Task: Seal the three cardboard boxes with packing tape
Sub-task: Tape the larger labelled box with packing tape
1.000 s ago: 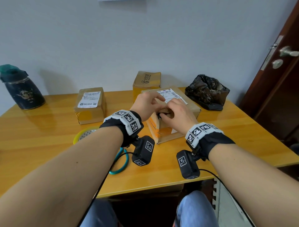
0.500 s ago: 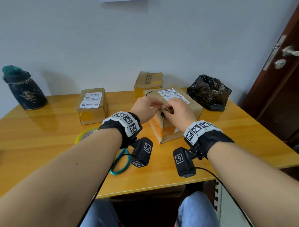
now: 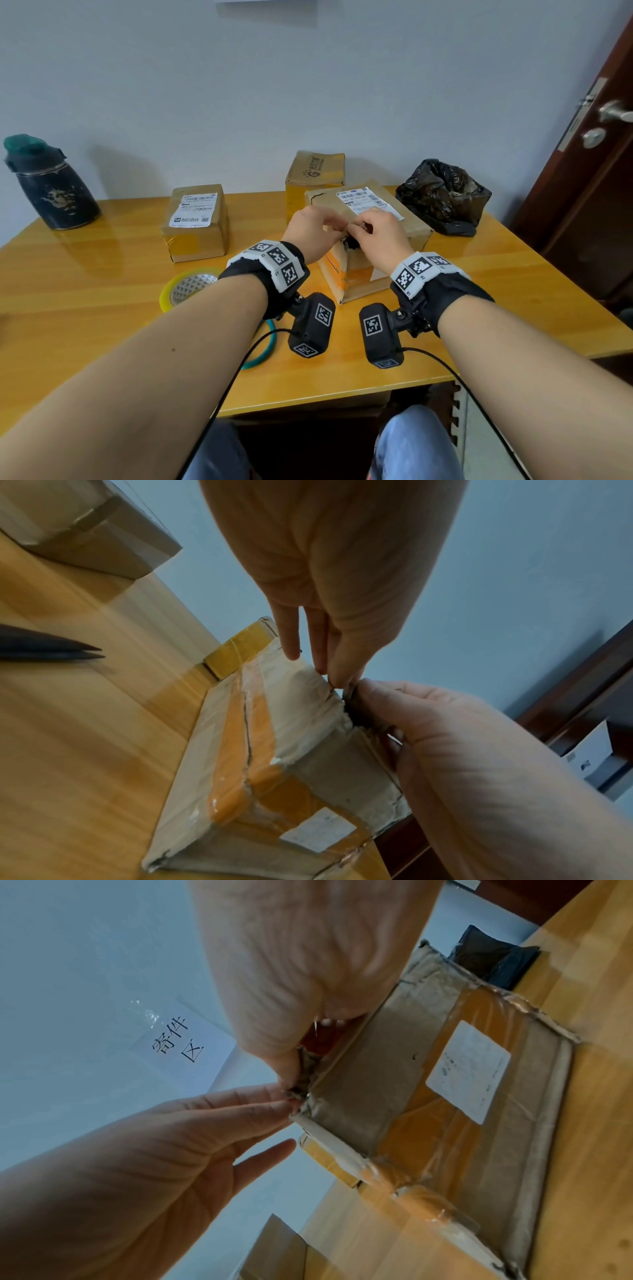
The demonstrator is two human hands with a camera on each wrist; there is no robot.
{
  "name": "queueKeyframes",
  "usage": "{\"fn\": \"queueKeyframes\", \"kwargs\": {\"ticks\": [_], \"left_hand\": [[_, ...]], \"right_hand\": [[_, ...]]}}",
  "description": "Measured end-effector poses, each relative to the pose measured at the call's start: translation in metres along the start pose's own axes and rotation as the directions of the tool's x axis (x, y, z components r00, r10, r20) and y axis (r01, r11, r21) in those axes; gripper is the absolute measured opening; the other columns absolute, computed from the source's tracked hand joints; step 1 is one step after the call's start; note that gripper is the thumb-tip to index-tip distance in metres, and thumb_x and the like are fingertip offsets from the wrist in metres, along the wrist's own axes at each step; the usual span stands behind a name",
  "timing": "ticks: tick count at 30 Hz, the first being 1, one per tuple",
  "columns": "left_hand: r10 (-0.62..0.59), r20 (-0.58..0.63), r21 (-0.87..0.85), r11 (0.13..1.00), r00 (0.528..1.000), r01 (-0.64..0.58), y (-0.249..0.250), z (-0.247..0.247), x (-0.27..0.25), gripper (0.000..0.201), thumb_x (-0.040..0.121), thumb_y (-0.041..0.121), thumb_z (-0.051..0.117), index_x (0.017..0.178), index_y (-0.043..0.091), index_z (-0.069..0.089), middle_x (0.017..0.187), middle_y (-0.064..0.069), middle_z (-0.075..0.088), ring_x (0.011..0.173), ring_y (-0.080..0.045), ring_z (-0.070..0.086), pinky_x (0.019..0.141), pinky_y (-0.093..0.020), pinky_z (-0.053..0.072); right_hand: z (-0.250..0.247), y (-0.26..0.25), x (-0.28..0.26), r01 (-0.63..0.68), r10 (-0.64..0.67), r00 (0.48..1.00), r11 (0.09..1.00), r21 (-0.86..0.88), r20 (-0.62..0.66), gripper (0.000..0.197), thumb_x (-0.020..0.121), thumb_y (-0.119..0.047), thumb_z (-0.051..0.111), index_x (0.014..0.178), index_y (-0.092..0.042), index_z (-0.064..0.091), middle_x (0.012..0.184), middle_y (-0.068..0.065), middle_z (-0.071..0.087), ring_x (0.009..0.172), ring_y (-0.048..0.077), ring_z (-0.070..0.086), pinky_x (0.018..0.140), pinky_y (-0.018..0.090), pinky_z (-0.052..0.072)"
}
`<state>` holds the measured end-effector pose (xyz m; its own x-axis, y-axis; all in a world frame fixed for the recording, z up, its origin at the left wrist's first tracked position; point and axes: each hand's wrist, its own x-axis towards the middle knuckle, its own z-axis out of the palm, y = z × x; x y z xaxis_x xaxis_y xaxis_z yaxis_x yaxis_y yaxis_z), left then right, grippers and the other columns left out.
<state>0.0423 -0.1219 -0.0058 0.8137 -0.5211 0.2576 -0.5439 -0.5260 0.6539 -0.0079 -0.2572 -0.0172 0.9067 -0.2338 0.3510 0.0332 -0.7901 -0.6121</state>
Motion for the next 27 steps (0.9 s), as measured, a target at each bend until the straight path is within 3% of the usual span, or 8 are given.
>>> {"fn": "queueKeyframes", "kwargs": {"ticks": [6,10,17,19,23,27], "left_hand": [[-0.079,-0.042,0.066,0.994,0.996,0.082,0.006,0.006,0.004,0.019,0.083,0.025,0.072,0.098,0.014,0.075,0.102,0.003,0.068,0.087,-0.005,0.051,0.062,-0.009,0.033],[-0.121,-0.082,0.086,0.988,0.989,0.128,0.008,0.008,0.006,0.014,0.087,0.023,0.069,0.096,0.013,0.074,0.104,-0.002,0.067,0.088,-0.008,0.051,0.072,-0.019,0.039],[-0.127,-0.022,0.081,0.988,0.992,0.128,0.011,0.005,0.006,0.017,0.091,0.02,0.064,0.105,0.012,0.07,0.115,-0.003,0.063,0.097,-0.009,0.048,0.079,-0.02,0.036],[-0.128,-0.02,0.066,0.99,0.992,0.129,0.011,0.005,0.005,0.015,0.091,0.02,0.064,0.102,0.012,0.071,0.113,-0.001,0.064,0.097,-0.008,0.049,0.076,-0.016,0.036],[-0.133,-0.051,0.022,0.991,0.99,0.134,0.009,0.007,0.002,0.014,0.086,0.028,0.07,0.088,0.014,0.07,0.093,0.004,0.061,0.088,-0.008,0.05,0.057,-0.01,0.03],[-0.149,-0.034,0.01,0.989,0.988,0.149,0.009,0.005,0.005,0.019,0.088,0.028,0.067,0.092,0.01,0.073,0.099,0.0,0.064,0.09,-0.011,0.054,0.066,-0.018,0.038]], "right_hand": [[0.0,-0.001,-0.001,-0.047,0.047,0.999,0.999,-0.002,-0.014,0.018,0.092,-0.019,0.06,0.08,-0.006,0.059,0.081,0.005,0.052,0.077,0.019,0.046,0.061,0.026,0.031],[0.0,0.001,0.0,-0.057,0.057,0.998,0.998,0.02,0.001,0.019,0.093,-0.02,0.059,0.083,-0.003,0.057,0.081,0.008,0.055,0.077,0.022,0.049,0.065,0.031,0.037],[-0.001,0.002,-0.002,-0.031,0.03,0.999,0.999,0.042,0.017,0.014,0.096,-0.013,0.051,0.084,-0.005,0.055,0.084,0.008,0.054,0.077,0.021,0.048,0.067,0.031,0.037],[-0.001,0.001,-0.003,-0.025,0.024,1.0,0.999,0.044,0.016,0.014,0.096,-0.01,0.048,0.083,-0.006,0.054,0.083,0.007,0.053,0.077,0.02,0.047,0.066,0.031,0.035],[-0.001,0.003,-0.004,-0.031,0.03,0.999,0.998,0.056,0.021,0.015,0.095,-0.008,0.047,0.081,-0.007,0.053,0.081,0.006,0.053,0.076,0.019,0.046,0.065,0.029,0.033],[-0.001,0.002,-0.002,-0.016,0.016,1.0,0.998,0.057,0.008,0.015,0.095,-0.007,0.047,0.085,-0.002,0.056,0.086,0.009,0.056,0.079,0.021,0.049,0.069,0.033,0.038]]}}
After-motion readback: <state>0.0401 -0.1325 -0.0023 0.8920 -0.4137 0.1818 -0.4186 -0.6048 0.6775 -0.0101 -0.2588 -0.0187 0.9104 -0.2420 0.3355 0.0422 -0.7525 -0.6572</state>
